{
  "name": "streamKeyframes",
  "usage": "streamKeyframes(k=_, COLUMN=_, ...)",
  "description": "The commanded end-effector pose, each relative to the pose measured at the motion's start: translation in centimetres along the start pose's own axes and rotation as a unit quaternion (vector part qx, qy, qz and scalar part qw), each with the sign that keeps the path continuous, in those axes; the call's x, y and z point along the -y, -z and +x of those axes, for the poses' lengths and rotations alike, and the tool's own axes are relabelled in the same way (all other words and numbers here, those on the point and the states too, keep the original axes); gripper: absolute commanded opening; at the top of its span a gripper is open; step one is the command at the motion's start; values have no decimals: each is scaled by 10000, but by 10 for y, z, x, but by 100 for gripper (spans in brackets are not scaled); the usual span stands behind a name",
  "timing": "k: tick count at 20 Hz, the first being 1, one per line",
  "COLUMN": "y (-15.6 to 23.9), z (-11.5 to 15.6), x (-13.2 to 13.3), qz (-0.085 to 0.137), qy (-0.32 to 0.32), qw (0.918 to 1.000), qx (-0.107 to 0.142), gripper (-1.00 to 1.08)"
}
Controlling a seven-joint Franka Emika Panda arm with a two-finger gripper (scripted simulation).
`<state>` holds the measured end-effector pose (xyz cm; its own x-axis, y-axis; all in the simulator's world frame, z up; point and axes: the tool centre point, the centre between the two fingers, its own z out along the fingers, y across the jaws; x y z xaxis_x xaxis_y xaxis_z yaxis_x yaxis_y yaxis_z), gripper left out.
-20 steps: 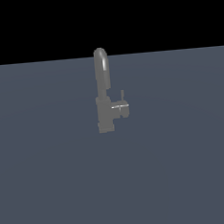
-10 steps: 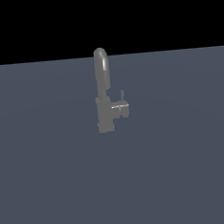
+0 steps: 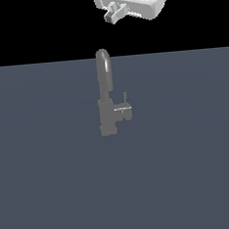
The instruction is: Turn on the faucet by rotating a designated handle.
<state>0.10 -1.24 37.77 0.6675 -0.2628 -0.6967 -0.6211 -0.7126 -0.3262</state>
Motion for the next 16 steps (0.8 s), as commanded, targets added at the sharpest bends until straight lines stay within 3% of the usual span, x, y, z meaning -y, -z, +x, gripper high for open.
streamKeyframes(k=1, y=-1, z=17, x=0, qz=187, qy=-186, qw=9994, qx=202, gripper=-100)
streamKeyframes(k=9, y=-11, z=75, x=-4, qz=819, qy=-825, qw=9893, qx=878, gripper=-100)
streamKeyframes(k=16, y=-29, z=129, x=-14, qz=1437, qy=-1453, qw=9668, qx=1535, gripper=-100)
